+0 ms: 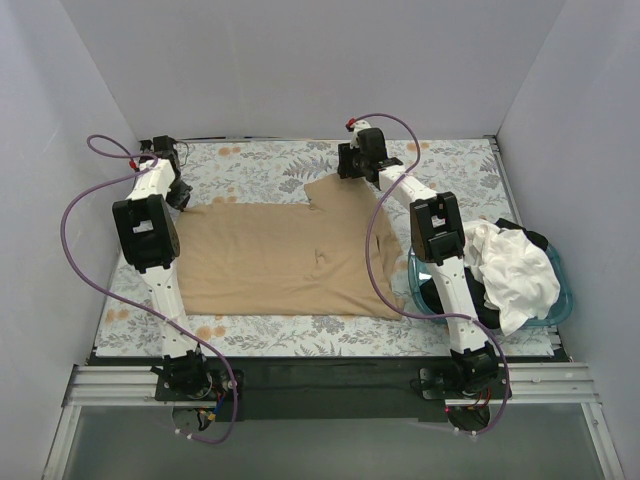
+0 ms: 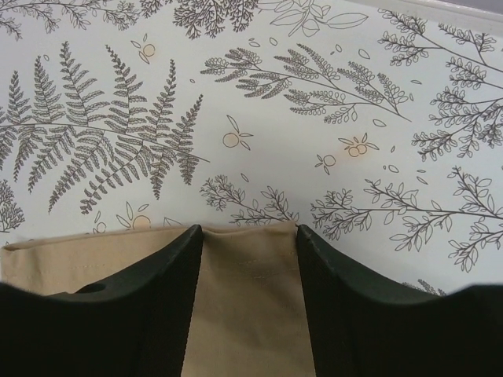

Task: Fold and stack the t-shirts
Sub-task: Fold the tshirt

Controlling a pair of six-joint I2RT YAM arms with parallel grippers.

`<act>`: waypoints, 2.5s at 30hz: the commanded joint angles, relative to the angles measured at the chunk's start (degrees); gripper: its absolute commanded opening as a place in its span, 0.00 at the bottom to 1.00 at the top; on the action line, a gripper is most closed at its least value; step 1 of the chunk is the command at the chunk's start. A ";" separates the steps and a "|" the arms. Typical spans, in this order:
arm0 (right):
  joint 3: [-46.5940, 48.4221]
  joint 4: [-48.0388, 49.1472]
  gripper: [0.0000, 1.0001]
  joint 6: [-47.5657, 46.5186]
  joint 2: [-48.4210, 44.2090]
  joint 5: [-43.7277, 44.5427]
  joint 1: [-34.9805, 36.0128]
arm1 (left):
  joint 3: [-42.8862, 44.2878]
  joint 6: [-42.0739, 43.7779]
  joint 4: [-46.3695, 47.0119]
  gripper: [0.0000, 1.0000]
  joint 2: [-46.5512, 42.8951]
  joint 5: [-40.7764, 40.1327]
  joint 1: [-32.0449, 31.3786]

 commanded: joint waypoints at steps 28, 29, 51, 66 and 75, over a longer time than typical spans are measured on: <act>-23.08 3.36 0.01 -9.42 -24.31 -14.23 0.63 | -10.71 -3.38 -1.99 0.00 -12.43 -0.16 -0.81; -25.01 3.80 0.01 -9.59 -25.47 -14.76 0.81 | -11.42 -3.56 -1.73 0.00 -13.13 -0.16 -0.81; -66.42 14.27 0.01 -10.30 -58.68 -16.27 1.77 | -32.70 -10.06 5.22 0.00 -34.23 -5.60 -0.81; -70.21 14.09 0.01 -11.53 -63.62 -14.24 1.86 | -19.88 -7.52 5.04 0.00 -29.05 -10.53 -0.11; -72.13 13.83 0.01 -11.09 -65.29 -15.12 1.86 | -28.64 -10.41 7.76 0.00 -31.94 -10.18 -0.20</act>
